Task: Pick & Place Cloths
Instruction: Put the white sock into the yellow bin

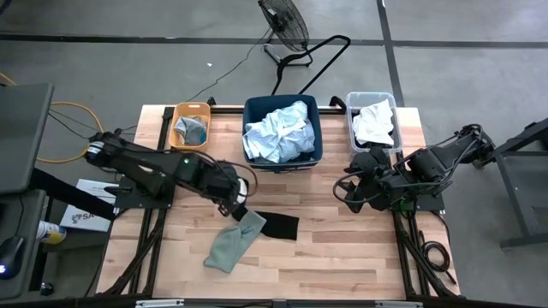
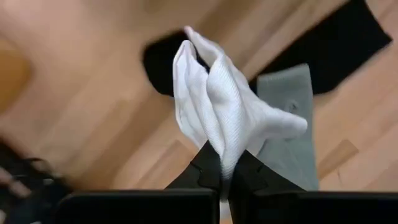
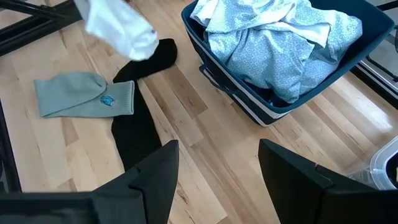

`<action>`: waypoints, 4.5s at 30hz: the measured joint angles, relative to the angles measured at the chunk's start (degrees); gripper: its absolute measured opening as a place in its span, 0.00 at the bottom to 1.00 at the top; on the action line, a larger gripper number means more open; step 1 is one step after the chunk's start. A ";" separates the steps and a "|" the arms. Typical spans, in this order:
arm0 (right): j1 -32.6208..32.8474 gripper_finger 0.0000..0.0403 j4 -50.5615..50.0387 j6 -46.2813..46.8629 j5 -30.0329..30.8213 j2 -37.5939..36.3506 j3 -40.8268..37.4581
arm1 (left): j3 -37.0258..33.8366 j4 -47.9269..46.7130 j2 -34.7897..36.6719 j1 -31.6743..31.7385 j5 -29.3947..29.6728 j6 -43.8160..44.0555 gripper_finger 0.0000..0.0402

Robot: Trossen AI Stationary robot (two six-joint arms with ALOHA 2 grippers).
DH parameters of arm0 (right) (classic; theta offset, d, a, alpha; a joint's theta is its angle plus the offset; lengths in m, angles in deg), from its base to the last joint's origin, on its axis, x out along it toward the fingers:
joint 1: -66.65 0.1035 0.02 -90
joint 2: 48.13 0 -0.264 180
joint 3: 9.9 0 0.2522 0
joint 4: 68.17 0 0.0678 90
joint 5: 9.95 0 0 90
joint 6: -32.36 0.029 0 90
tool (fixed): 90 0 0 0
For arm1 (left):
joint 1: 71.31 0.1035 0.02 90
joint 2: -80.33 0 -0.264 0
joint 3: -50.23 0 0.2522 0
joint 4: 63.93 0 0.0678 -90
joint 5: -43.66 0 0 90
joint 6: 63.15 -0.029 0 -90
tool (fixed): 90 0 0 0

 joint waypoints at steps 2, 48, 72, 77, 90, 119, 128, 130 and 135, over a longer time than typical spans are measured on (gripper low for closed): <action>0.00 0.53 0.00 -0.32 0.02 -0.01 0.00 | 2.77 -2.82 0.06 0.02 2.94 0.03 0.00; 0.00 0.53 -0.09 1.94 4.28 -0.01 0.00 | 2.74 -12.28 -0.92 56.63 17.69 -37.05 0.00; -0.06 0.53 -0.62 5.63 8.61 -0.01 0.00 | -13.51 4.86 -0.98 64.91 15.86 -34.61 0.00; -0.06 0.53 -0.61 6.55 8.63 -0.02 0.00 | -13.45 8.30 -2.33 64.91 15.72 -33.59 0.00; -0.06 0.53 -0.63 8.80 8.37 -0.02 0.00 | -13.47 12.74 -14.12 65.55 14.53 -32.96 0.00; -0.06 0.53 -0.62 11.72 8.43 0.00 0.00 | -13.47 15.71 -17.71 73.18 5.57 -39.22 0.05; -0.06 0.53 -0.61 11.93 8.29 0.00 0.00 | -13.49 14.35 -17.71 73.13 2.87 -40.07 0.41; -0.06 0.53 -0.61 11.91 8.20 -0.02 0.00 | -13.49 13.54 -17.57 73.13 2.83 -40.07 0.48; -0.06 0.53 -0.61 11.87 8.16 -0.01 0.00 | -13.49 12.40 -16.11 73.13 2.39 -40.32 0.60</action>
